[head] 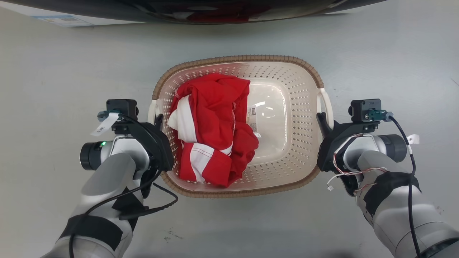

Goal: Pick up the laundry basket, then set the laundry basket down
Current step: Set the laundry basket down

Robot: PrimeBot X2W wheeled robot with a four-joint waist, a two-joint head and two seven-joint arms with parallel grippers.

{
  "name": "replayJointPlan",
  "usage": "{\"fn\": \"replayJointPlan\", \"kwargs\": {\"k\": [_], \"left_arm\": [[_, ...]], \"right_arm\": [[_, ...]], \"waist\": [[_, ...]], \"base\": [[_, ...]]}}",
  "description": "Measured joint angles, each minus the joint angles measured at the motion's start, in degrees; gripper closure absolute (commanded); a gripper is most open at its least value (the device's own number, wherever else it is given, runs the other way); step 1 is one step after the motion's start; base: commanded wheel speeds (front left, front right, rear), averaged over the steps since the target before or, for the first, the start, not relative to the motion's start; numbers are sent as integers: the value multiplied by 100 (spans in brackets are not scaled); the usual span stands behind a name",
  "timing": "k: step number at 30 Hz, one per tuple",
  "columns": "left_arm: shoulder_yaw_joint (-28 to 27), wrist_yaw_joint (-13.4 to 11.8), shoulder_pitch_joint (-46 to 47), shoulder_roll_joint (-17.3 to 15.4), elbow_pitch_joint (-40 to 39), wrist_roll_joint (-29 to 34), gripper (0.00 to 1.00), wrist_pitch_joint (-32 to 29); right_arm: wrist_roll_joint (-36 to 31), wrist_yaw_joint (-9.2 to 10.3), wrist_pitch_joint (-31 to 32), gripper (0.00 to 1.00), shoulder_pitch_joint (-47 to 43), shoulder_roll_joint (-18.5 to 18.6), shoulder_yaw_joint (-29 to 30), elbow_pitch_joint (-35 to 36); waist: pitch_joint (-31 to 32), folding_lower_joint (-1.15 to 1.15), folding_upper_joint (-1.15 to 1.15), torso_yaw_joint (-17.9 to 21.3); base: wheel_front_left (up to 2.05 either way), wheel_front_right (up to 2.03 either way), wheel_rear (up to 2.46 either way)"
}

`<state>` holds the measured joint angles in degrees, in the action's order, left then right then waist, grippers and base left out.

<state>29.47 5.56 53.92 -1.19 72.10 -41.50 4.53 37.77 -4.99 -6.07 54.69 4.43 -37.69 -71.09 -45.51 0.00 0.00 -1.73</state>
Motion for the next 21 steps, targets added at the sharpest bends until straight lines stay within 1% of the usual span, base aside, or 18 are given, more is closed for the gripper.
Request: {"fn": "replayJointPlan", "kwargs": {"k": [1, 2, 3, 4, 5, 14, 21], "left_arm": [[48, 0, 5, -3, 3, 15, 100, -15], [59, 0, 10, -4, 7, 32, 81, -15], [58, 2, 19, -11, 12, 32, 55, -40], [58, 7, 32, -27, 16, 32, 31, -48], [58, 5, 49, -48, 30, 32, 0, -55], [57, 49, 85, -59, 66, 23, 0, -66], [40, 49, 53, -58, 97, -20, 0, 40]], "right_arm": [[0, -4, -3, 51, 2, 0, -12, -5], [0, -4, -7, 0, 5, 1, -30, -13], [0, -4, -7, 0, 7, 4, -33, -22], [-1, -4, -10, 0, 7, 19, -41, -38], [-2, -5, -36, 0, 9, 40, -44, -43], [-11, -15, -162, 0, 102, 45, -69, -73], [2, -57, -343, 0, 72, 44, -30, -113]], "waist": [[1, 0, 0, -1], [3, 0, 0, -2], [4, 0, 0, -3], [5, 0, 0, -4], [7, 0, 0, -5], [95, 0, 0, -11], [368, 0, 0, -21]], "base": [[0, 0, 0], [0, 0, 0], [0, 0, 0], [0, 0, 0], [0, 0, 0], [0, 0, 0], [0, 0, 0]]}}
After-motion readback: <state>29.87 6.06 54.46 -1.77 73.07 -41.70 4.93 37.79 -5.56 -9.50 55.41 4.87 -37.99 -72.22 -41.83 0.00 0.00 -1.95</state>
